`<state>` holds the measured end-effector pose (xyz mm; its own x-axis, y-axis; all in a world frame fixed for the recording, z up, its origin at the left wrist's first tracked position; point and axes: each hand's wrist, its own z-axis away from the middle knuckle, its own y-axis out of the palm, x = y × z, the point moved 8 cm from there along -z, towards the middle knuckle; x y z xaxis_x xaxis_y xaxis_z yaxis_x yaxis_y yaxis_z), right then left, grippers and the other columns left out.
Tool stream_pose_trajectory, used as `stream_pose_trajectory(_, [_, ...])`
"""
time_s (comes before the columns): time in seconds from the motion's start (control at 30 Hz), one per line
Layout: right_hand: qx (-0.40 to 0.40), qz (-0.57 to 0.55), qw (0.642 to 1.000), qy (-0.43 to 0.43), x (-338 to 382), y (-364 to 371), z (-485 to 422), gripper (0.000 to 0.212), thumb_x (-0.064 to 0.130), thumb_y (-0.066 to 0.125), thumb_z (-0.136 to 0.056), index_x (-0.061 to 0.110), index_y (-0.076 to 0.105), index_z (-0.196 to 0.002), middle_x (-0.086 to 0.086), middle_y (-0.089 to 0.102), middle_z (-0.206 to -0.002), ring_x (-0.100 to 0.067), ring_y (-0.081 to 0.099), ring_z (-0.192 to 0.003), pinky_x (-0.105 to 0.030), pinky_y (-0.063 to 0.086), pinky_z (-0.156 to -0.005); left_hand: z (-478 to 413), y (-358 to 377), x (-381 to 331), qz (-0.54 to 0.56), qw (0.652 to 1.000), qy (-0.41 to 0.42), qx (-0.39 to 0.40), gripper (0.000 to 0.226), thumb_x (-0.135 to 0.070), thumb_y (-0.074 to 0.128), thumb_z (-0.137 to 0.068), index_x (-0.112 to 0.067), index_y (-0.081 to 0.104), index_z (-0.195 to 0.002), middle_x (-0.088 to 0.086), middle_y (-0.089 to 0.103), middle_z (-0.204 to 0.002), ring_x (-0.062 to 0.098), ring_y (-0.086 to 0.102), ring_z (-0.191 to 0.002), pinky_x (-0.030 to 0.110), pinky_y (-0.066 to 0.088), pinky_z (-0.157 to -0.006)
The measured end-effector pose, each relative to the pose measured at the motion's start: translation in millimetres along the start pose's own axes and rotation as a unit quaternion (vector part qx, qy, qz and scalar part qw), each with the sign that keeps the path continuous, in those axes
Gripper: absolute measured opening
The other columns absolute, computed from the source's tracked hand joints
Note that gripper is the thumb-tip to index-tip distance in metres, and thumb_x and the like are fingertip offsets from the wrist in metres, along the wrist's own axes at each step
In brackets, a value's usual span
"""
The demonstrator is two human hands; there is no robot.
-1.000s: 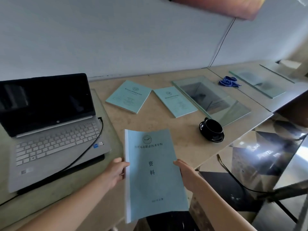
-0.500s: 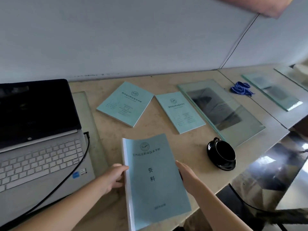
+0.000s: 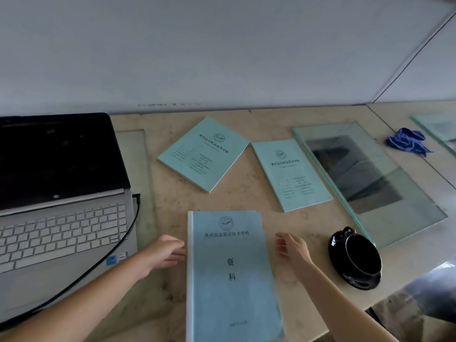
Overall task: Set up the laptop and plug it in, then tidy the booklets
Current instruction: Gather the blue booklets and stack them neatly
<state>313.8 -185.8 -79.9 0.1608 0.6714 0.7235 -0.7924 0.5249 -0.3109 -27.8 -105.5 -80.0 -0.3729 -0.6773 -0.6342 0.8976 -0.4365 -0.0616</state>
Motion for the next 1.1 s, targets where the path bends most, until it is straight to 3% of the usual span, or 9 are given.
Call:
stream_pose_trajectory(0.1, [0.065, -0.013, 0.998, -0.017, 36.5, 19.7, -16.4, 0.015, 0.017, 0.055, -0.093, 0.007, 0.064, -0.096, -0.010, 0.062, -0.088, -0.022, 0.061, -0.075, -0.032, 0.051, -0.068, -2.9, -14.3, -24.9, -0.022, 0.998, 0.039, -0.039, 0.027, -0.021, 0.054, -0.093, -0.008, 0.057, -0.116, 0.004, 0.066, -0.100, 0.018, 0.064, -0.096, 0.032, 0.051, -0.090])
stream_pose_trajectory(0.2, [0.145, 0.007, 0.989, -0.024, 73.5, 48.9, -35.9, 0.018, 0.024, 0.056, -0.092, 0.009, 0.063, -0.102, -0.010, 0.064, -0.099, -0.024, 0.064, -0.087, -0.035, 0.054, -0.076, 0.8, -24.0, -63.7, -0.053, 0.991, 0.087, -0.092, 0.029, -0.023, 0.055, -0.092, -0.009, 0.059, -0.118, 0.004, 0.064, -0.107, 0.013, 0.063, -0.094, 0.022, 0.051, -0.078])
stream_pose_trajectory(0.37, [0.232, -0.026, 0.972, -0.014, 122.0, 95.8, -55.4, 0.024, 0.026, 0.053, -0.094, 0.010, 0.057, -0.111, -0.009, 0.064, -0.106, -0.024, 0.065, -0.087, -0.035, 0.056, -0.075, -6.1, -40.4, -124.3, -0.093, 0.973, 0.130, -0.165, 0.017, -0.023, 0.057, -0.091, -0.013, 0.068, -0.099, 0.008, 0.069, -0.104, 0.023, 0.064, -0.103, 0.038, 0.046, -0.100])
stream_pose_trajectory(0.5, [0.270, -0.059, 0.960, 0.029, 140.5, 121.1, -68.0, 0.019, 0.027, 0.050, -0.095, 0.011, 0.056, -0.104, -0.011, 0.062, -0.109, -0.027, 0.065, -0.088, -0.037, 0.055, -0.072, -16.6, -53.7, -165.3, -0.136, 0.958, 0.149, -0.202, 0.038, -0.023, 0.054, -0.092, -0.007, 0.057, -0.126, 0.008, 0.063, -0.118, 0.020, 0.058, -0.113, 0.027, 0.042, -0.093])
stream_pose_trajectory(0.63, [0.266, -0.074, 0.960, 0.042, 155.2, 138.0, -93.2, 0.017, 0.026, 0.050, -0.095, 0.011, 0.057, -0.101, -0.010, 0.061, -0.106, -0.026, 0.064, -0.086, -0.037, 0.055, -0.070, -50.9, -74.5, -198.3, -0.142, 0.953, 0.148, -0.225, 0.038, -0.020, 0.054, -0.093, -0.004, 0.055, -0.126, 0.010, 0.058, -0.130, 0.021, 0.055, -0.118, 0.023, 0.038, -0.088])
stream_pose_trajectory(0.73, [0.220, -0.065, 0.973, -0.001, 161.4, 146.2, -116.7, 0.010, 0.018, 0.050, -0.095, 0.016, 0.060, -0.095, -0.008, 0.060, -0.104, -0.024, 0.062, -0.086, -0.037, 0.053, -0.078, -87.8, -84.6, -213.1, -0.143, 0.952, 0.128, -0.238, 0.036, -0.020, 0.054, -0.092, -0.004, 0.056, -0.124, 0.012, 0.058, -0.130, 0.023, 0.055, -0.118, 0.026, 0.040, -0.089])
stream_pose_trajectory(0.87, [0.199, -0.079, 0.976, -0.047, 165.7, 161.4, -134.9, 0.014, 0.011, 0.048, -0.095, 0.016, 0.060, -0.099, -0.006, 0.062, -0.096, -0.020, 0.062, -0.077, -0.032, 0.051, -0.070, -138.6, -90.7, -228.5, -0.208, 0.936, 0.110, -0.261, 0.046, -0.026, 0.055, -0.090, -0.012, 0.047, -0.133, 0.007, 0.050, -0.140, 0.023, 0.050, -0.124, 0.033, 0.041, -0.096])
stream_pose_trajectory(0.97, [0.199, -0.067, 0.976, -0.055, 171.3, 175.1, -140.8, 0.019, 0.010, 0.045, -0.094, 0.017, 0.060, -0.103, -0.001, 0.067, -0.093, -0.020, 0.067, -0.084, -0.038, 0.055, -0.078, -168.1, -92.7, -237.5, -0.256, 0.927, 0.088, -0.260, 0.052, -0.029, 0.055, -0.090, -0.012, 0.042, -0.137, 0.008, 0.045, -0.143, 0.025, 0.049, -0.125, 0.036, 0.041, -0.097])
stream_pose_trajectory(1.1, [0.196, -0.074, 0.977, -0.036, 172.4, 180.0, -147.8, 0.024, 0.012, 0.045, -0.092, 0.017, 0.060, -0.109, -0.002, 0.070, -0.094, -0.024, 0.070, -0.095, -0.042, 0.059, -0.082, -190.6, -101.3, -243.1, -0.285, 0.911, 0.084, -0.285, 0.052, -0.028, 0.058, -0.086, -0.009, 0.045, -0.133, 0.010, 0.053, -0.130, 0.023, 0.056, -0.102, 0.032, 0.046, -0.078])
